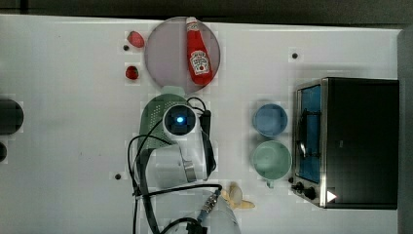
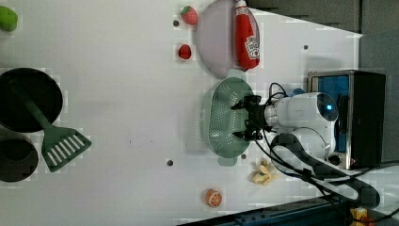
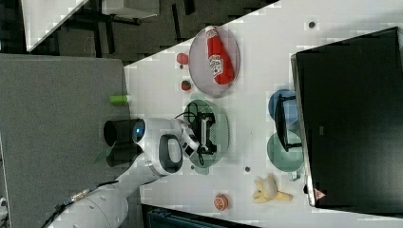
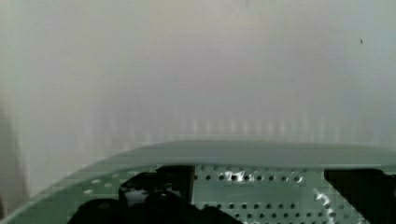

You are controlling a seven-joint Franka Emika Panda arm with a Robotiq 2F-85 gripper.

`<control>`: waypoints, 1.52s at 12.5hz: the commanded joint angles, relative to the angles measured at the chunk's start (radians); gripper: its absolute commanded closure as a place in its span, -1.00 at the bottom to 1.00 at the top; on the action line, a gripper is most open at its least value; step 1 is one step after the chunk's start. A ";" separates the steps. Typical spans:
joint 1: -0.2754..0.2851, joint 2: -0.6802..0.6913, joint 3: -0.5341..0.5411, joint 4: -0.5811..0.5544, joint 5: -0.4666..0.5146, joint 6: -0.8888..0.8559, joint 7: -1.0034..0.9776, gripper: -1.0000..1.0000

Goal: Drag strainer left to right.

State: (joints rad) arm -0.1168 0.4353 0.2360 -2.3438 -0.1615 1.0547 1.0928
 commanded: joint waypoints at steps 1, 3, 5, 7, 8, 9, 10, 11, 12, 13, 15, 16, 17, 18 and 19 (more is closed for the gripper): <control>-0.021 -0.014 -0.046 0.005 -0.005 -0.011 -0.143 -1.00; -0.023 -0.019 -0.088 0.005 -0.005 -0.010 -0.180 -1.00; -0.024 -0.021 -0.125 0.005 -0.005 -0.010 -0.217 -1.00; -0.026 -0.021 -0.163 0.005 -0.005 -0.009 -0.238 -1.00; -0.026 -0.021 -0.180 0.005 -0.005 -0.008 -0.245 -1.00; -0.026 -0.021 -0.198 0.005 -0.005 -0.007 -0.260 -1.00; -0.027 -0.021 -0.214 0.005 -0.005 -0.006 -0.283 -1.00; -0.027 -0.021 -0.231 0.005 -0.005 -0.001 -0.300 -1.00; -0.027 -0.021 -0.246 0.005 -0.005 0.005 -0.311 -1.00; -0.027 -0.021 -0.258 0.005 -0.005 0.010 -0.316 -1.00; -0.027 -0.021 -0.278 0.004 -0.005 0.010 -0.318 -1.00; -0.027 -0.021 -0.281 0.004 -0.005 0.011 -0.328 -1.00; -0.027 -0.022 -0.279 0.005 -0.005 0.011 -0.372 -1.00; -0.027 -0.031 -0.276 0.006 -0.005 0.015 -0.440 -1.00; -0.027 -0.049 -0.267 0.004 -0.005 0.012 -0.518 -1.00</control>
State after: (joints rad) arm -0.1346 0.4199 -0.0288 -2.3457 -0.1647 1.0625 0.7002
